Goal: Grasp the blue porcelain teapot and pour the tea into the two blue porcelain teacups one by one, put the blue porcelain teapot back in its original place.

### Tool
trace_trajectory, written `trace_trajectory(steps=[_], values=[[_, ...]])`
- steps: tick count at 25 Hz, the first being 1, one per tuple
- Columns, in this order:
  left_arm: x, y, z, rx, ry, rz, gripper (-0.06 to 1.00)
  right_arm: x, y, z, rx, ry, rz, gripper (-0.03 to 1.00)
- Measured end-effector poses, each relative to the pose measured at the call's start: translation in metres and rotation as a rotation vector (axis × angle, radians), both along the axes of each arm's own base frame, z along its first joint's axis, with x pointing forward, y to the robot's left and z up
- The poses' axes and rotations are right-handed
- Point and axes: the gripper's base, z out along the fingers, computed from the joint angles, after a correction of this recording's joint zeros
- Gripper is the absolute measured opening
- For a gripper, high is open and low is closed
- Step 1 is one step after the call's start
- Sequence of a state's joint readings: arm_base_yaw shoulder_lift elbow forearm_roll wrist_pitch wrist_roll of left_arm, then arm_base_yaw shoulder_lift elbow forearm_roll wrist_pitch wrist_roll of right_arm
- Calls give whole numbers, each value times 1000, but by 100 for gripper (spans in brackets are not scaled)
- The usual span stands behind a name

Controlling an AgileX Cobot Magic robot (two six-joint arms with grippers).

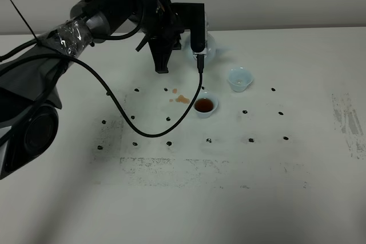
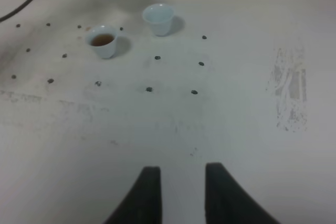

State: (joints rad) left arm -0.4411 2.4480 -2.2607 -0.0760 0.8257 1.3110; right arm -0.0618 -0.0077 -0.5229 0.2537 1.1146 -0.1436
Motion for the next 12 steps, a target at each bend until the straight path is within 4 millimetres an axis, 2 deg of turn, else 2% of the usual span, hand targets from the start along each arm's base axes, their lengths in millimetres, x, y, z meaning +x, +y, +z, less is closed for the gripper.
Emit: trace_trajectory(steps=[6,12], values=[[3,-4,-13,15,-20,-97,9,0,0,0,0,0,0,24],[6,-5,-17,49,-69,-142,9,0,0,0,0,0,0,24]])
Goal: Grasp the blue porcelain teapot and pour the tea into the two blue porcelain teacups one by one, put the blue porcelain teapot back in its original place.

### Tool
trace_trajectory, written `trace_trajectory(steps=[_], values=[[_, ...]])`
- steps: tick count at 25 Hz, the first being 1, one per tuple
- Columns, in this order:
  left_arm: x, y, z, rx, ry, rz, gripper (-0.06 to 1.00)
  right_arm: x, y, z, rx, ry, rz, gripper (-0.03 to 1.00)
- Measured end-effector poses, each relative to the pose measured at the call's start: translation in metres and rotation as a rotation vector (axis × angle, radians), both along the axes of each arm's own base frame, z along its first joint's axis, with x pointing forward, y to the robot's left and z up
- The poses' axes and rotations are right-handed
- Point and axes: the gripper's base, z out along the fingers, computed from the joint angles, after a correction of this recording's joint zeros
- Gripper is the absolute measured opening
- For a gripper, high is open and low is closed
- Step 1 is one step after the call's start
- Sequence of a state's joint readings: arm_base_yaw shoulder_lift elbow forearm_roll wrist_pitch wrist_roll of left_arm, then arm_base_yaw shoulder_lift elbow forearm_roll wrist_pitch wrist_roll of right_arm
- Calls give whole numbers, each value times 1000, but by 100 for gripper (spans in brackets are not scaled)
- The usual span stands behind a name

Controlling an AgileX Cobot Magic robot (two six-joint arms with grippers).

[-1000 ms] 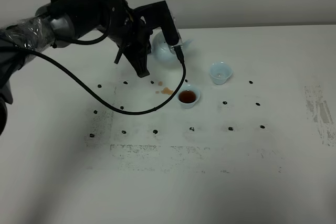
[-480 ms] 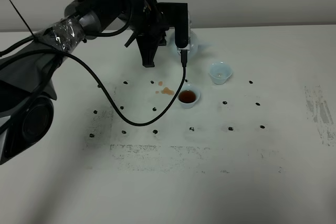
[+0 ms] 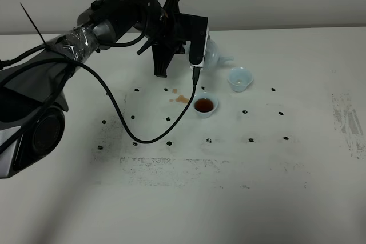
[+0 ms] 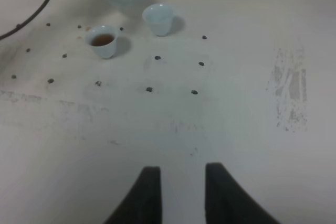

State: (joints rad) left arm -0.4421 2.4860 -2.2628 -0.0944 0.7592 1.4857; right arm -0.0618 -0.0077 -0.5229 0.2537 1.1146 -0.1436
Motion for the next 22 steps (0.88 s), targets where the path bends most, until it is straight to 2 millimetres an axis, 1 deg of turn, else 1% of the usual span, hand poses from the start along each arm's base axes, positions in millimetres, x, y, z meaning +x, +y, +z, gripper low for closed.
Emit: trace_trajectory(steps=[8,11,22], values=[[-3,-9,1,58,-53,-131,9,0,0,0,0,0,0,24],[-4,-10,1,79,-69,-173,9,0,0,0,0,0,0,24],[-1,-12,3,162,-152,-219,9,0,0,0,0,0,0,24]])
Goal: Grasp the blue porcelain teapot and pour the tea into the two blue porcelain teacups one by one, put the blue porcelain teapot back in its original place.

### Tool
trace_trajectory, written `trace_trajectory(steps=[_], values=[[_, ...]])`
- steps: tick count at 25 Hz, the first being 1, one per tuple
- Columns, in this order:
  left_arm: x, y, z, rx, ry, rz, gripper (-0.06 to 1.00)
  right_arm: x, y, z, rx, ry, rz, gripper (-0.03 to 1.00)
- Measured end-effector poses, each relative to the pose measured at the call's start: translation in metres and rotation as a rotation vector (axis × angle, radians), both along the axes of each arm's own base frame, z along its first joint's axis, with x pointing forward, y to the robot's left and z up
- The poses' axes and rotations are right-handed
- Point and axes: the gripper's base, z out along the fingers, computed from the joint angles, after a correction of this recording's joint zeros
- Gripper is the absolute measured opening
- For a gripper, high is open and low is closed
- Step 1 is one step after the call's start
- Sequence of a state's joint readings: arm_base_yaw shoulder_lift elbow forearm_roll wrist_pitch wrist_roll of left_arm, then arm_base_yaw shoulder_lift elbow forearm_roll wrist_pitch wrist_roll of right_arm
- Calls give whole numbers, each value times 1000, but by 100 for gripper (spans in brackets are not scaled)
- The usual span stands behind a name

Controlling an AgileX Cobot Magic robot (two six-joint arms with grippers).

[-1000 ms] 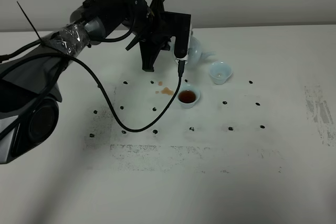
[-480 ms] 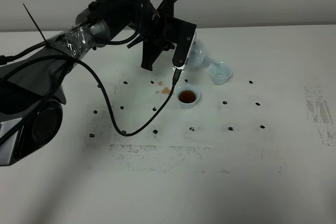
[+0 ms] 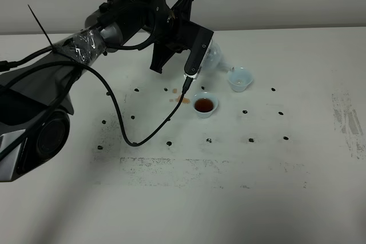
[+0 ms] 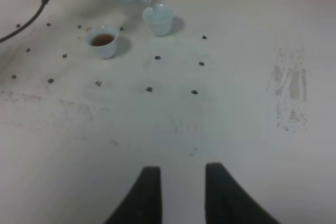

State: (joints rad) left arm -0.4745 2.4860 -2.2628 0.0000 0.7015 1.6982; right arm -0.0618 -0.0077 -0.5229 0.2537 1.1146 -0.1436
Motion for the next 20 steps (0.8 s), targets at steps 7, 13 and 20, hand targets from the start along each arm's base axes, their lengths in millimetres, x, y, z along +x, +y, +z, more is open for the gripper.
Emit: trace_trajectory(steps=[7,13,20], values=[[1,-4,2,15,-47,-44,9,0,0,0,0,0,0,24],[0,-6,2,49,-71,-103,9,0,0,0,0,0,0,24],[-1,-12,3,64,-100,-127,9,0,0,0,0,0,0,24]])
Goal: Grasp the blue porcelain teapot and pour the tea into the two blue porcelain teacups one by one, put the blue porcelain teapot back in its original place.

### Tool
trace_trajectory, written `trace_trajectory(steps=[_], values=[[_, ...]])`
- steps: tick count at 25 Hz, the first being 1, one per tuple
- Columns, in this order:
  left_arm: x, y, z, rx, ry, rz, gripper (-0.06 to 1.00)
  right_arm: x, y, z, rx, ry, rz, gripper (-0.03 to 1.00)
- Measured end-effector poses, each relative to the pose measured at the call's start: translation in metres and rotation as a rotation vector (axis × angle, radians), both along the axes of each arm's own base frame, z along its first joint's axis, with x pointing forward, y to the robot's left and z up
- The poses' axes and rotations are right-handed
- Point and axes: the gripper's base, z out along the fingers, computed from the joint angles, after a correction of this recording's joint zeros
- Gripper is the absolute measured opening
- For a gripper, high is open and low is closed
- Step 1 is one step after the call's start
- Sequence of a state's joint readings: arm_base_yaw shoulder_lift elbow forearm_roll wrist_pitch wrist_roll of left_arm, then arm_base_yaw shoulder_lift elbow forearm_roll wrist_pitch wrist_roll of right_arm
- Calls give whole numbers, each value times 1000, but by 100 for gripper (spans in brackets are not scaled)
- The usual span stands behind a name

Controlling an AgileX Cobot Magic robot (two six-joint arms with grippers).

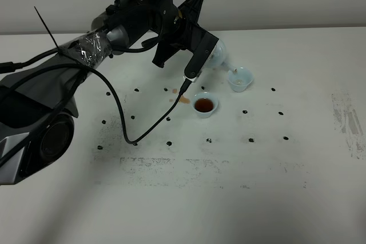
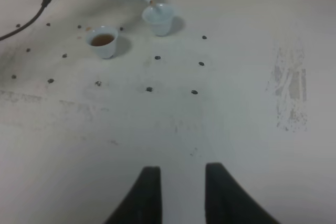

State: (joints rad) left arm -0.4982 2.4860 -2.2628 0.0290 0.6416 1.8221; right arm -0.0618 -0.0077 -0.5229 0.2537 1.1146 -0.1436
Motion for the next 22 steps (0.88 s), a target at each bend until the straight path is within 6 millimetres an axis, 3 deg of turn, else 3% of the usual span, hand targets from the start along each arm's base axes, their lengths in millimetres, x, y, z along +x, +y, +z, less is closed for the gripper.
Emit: trace_trajectory(steps=[22], values=[[-3,-8,7,48,-67,-36,9,0,0,0,0,0,0,24]])
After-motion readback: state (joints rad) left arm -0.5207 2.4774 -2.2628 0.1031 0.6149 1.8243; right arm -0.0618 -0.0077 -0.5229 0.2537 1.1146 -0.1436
